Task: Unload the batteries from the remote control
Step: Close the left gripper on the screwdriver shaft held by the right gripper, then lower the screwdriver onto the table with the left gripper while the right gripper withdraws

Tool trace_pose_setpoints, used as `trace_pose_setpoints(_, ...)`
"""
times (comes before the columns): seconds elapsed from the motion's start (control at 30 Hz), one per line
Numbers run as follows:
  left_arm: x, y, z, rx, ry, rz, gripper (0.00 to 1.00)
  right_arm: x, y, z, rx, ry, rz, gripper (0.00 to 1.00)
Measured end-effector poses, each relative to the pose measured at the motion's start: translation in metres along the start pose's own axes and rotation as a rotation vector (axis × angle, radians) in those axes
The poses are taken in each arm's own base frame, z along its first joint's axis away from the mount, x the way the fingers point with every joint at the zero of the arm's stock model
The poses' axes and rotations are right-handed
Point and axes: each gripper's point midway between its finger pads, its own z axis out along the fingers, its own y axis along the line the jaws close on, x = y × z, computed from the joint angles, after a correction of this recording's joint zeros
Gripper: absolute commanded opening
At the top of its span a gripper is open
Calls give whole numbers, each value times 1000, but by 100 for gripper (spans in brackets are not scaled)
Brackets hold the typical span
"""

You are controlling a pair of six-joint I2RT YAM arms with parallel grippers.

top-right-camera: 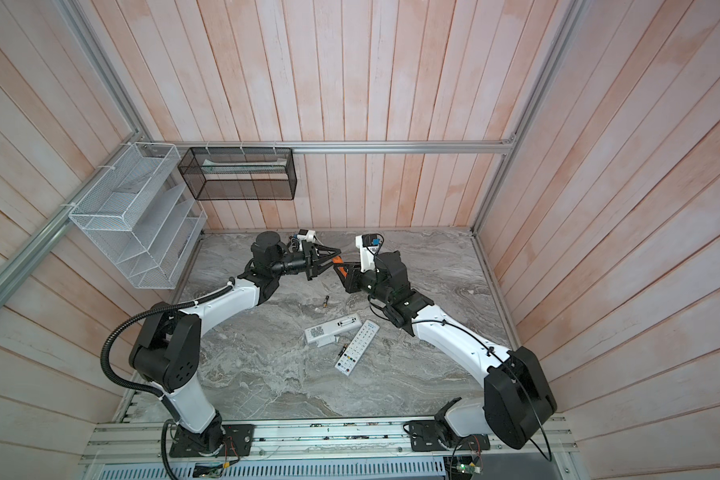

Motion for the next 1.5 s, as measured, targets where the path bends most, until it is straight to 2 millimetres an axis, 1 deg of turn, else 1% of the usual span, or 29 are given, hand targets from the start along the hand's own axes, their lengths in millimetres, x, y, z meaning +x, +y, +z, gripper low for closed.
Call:
trace_pose_setpoints(0.07,0,0,0,0,0,4,12,0,0,0,0,1,0,0)
trace_pose_setpoints(0.2,0,1,0,-3,1,4,10,1,0,0,1,2,2,0)
trace_pose_setpoints(0.3,0,2,0,-7,3,0,9,2,-1,0,3,7,10,18)
trace_pose_setpoints(0.43,1,6,-4,-30,7,0,9,7,0,0,2,26,18,36)
trace_pose_setpoints(0.53,2,13,-12,-73,15,10,9,8,4,-4,-2,34,12,43)
trace_pose_setpoints(0.57,1,16,-15,-88,12,15,8,6,6,-7,-4,30,11,45)
trace_pose_setpoints(0.67,-7,27,-35,-153,-14,32,8,-5,16,-24,-18,4,6,52)
trace_pose_setpoints(0.73,-14,35,-52,-207,-36,47,8,-12,23,-39,-27,-18,4,58)
trace_pose_setpoints(0.8,-20,44,-69,-271,-52,59,8,-17,25,-52,-25,-32,8,64)
trace_pose_setpoints(0.87,-27,51,-83,-354,-67,86,8,-22,19,-63,-5,-41,22,72)
trace_pose_setpoints(0.9,-29,55,-91,-407,-70,106,9,-25,14,-67,9,-45,35,79)
trace_pose_setpoints(0.93,-29,58,-97,-462,-70,134,9,-27,7,-70,26,-47,49,86)
trace_pose_setpoints(1.0,-27,65,-108,-563,-57,188,9,-30,-8,-75,63,-44,79,96)
trace_pose_setpoints(1.03,-23,73,-115,-626,-42,213,9,-29,-17,-77,81,-36,96,98)
trace_pose_setpoints(1.07,-20,81,-121,-674,-28,225,8,-28,-24,-78,95,-26,114,98)
trace_pose_setpoints(1.17,0,121,-146,-849,46,216,9,-25,-45,-81,129,0,172,98)
trace_pose_setpoints(1.23,17,152,-163,-952,108,182,9,-24,-59,-84,156,11,210,98)
trace_pose_setpoints(1.3,34,176,-175,-1032,167,147,9,-26,-68,-88,179,4,235,98)
trace_pose_setpoints(1.37,48,194,-180,-1094,225,133,9,-29,-73,-92,194,-16,261,98)
trace_pose_setpoints(1.47,64,213,-177,-1158,303,146,9,-29,-85,-103,218,-52,344,98)
trace_pose_setpoints(1.5,67,217,-175,-1173,323,154,9,-27,-92,-107,223,-70,382,98)
